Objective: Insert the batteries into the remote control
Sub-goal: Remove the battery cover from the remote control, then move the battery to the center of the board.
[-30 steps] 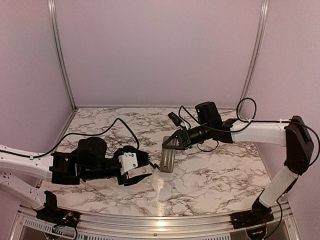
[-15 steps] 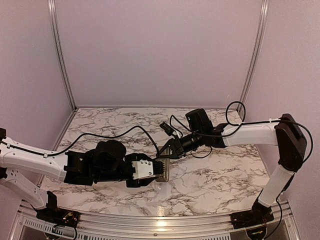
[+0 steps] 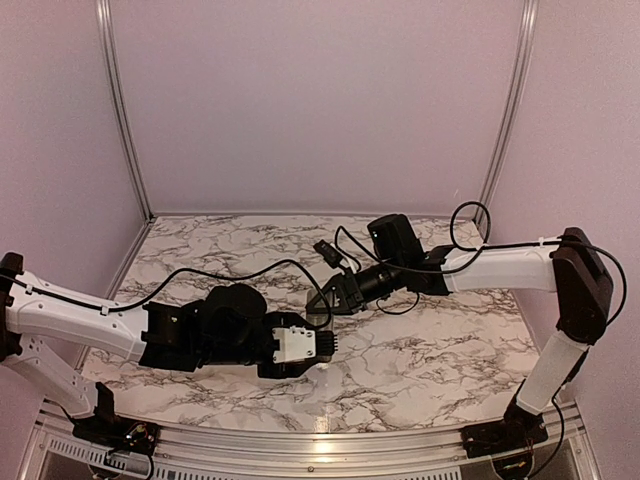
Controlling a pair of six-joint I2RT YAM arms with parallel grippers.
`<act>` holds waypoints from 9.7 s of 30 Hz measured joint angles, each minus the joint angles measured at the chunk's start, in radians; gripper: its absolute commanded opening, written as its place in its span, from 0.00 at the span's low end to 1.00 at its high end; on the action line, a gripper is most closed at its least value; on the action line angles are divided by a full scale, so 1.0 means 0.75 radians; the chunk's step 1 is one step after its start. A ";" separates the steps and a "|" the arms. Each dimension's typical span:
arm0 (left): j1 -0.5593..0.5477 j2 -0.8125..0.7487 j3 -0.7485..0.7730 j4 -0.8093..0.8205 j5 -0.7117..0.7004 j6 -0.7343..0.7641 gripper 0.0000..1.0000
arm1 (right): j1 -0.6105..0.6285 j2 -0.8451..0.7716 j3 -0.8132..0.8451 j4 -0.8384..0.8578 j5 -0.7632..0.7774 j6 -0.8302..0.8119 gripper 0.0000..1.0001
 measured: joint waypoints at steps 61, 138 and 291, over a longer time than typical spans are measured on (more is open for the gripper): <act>-0.023 -0.002 -0.030 0.016 -0.101 0.091 0.57 | -0.014 0.081 0.050 -0.034 -0.042 0.035 0.00; -0.051 0.023 -0.042 0.145 -0.305 0.207 0.44 | -0.094 0.081 0.027 0.002 -0.071 0.087 0.00; 0.380 0.722 0.517 -0.375 -0.270 -1.500 0.37 | -0.424 -0.138 -0.252 0.017 0.266 -0.121 0.00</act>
